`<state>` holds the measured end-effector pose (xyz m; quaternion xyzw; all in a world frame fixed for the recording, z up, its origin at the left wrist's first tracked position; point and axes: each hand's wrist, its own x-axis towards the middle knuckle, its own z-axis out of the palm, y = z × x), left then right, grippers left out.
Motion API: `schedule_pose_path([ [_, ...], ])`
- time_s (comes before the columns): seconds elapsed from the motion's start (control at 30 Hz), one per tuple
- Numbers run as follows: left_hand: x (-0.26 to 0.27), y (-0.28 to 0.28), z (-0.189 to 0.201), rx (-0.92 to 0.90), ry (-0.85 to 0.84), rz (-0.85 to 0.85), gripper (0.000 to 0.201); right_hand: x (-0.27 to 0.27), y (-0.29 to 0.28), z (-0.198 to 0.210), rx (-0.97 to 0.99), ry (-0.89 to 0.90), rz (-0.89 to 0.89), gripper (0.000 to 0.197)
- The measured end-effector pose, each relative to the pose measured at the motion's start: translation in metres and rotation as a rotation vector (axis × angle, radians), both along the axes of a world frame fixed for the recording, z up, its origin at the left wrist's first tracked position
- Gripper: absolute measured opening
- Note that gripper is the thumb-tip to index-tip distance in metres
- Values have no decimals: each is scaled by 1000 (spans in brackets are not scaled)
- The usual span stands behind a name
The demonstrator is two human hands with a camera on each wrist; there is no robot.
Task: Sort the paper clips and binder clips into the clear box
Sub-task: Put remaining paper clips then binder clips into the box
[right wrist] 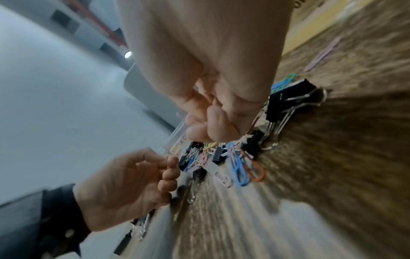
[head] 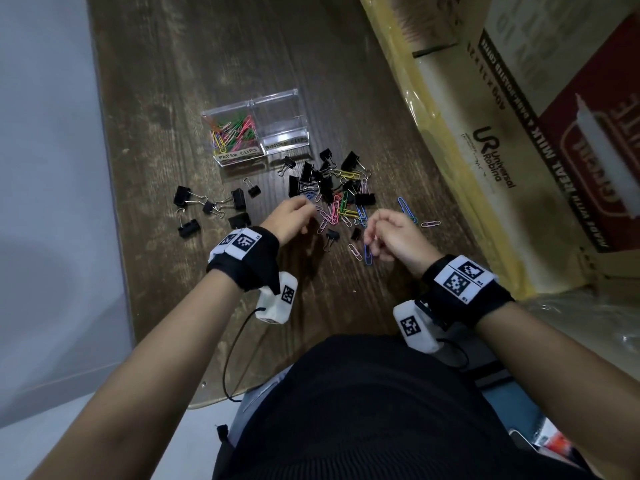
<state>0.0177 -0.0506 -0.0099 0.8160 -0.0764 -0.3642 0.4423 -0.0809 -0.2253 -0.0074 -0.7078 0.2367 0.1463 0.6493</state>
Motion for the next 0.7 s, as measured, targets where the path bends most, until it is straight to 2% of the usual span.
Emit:
schedule_pose_path([
  [0.03,1,-3,1,35,-46,-20,22,1,1,2,14,8,-18,33],
  [0.07,2,-6,1,95,-125,-55,21,2,2,4,-57,7,21,31],
  [0.13,2,-13,2,258,-345,-172,23,1,4,8,-424,-2,255,23],
  [0.2,2,-21,3,373,-487,-248,29,-2,8,11,-835,36,482,25],
  [0.27,3,-29,2,423,-528,-240,38,-4,13,14,-1001,26,599,29],
  [0.37,3,-42,2,473,-585,-252,44,-1,20,15,-966,13,593,17],
  [0.47,4,-48,0,483,-588,-285,36,3,24,11,-911,37,615,5],
  [0.6,6,-45,-3,356,-459,-364,21,9,18,5,-842,38,700,9],
  [0.7,5,-29,3,206,-418,-325,15,18,9,10,-736,13,620,23],
])
